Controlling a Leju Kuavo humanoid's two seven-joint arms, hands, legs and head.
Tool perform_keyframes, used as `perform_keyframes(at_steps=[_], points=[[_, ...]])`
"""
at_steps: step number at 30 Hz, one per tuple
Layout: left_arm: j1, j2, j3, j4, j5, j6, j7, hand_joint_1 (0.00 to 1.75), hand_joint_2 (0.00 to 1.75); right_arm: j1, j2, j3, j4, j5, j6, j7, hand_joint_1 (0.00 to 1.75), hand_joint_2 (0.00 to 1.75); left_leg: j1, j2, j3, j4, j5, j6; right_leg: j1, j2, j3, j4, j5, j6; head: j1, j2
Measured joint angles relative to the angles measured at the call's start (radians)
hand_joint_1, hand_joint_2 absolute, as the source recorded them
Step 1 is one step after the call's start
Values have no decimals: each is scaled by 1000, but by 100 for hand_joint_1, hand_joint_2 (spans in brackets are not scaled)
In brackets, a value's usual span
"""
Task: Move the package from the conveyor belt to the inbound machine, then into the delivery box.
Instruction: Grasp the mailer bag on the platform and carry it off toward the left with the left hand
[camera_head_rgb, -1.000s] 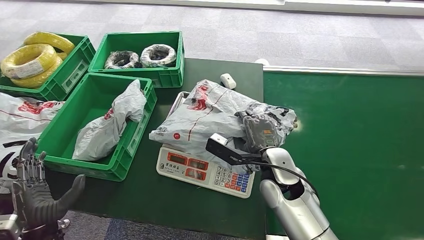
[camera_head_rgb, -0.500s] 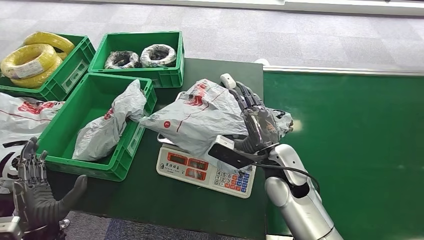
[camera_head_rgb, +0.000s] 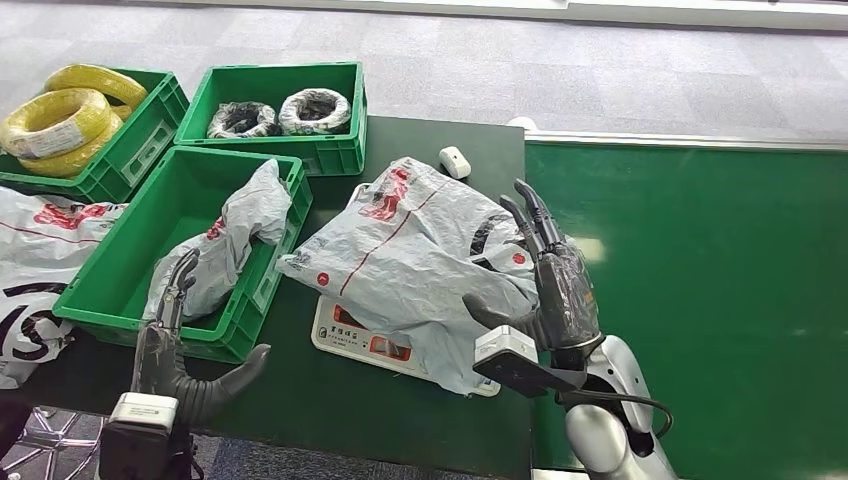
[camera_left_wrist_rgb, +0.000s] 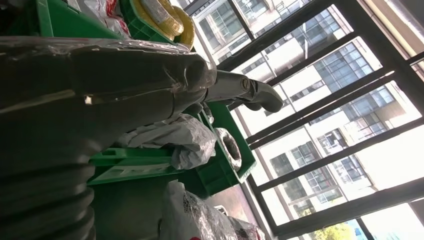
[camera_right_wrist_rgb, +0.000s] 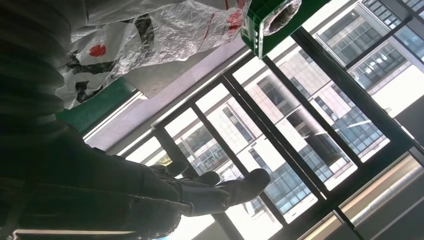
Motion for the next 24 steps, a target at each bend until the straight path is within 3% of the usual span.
perform_keyframes(at_steps=[5,9,13,18,24], points=[[-6,22,-41,12,-7,6,11,0,175,23,-6,-13,-31,4,-2,0,0,175,0,0,1,0,0,0,0,0,0,0,0,0,0,0],[-52,39,-91,44,-126,-19,98,0,175,79,-19,-34,-72,10,-19,-2,0,175,0,-3,1,0,0,0,0,-3,0,0,0,0,0,0],[-165,56,-191,155,-266,-53,205,0,175,166,-37,-83,-131,-51,-59,-46,0,175,-1,-3,0,0,0,0,-1,-3,1,0,0,0,0,0],[-319,61,-345,359,-363,-86,270,0,175,261,-47,-173,-218,-172,-130,-131,0,175,-2,-3,1,1,0,0,-2,-3,1,0,0,0,0,0],[-478,8,-492,609,-405,-54,356,0,175,364,-26,-273,-343,-304,-232,-264,0,175,-2,-3,0,1,0,0,-2,-3,0,0,0,0,0,0]])
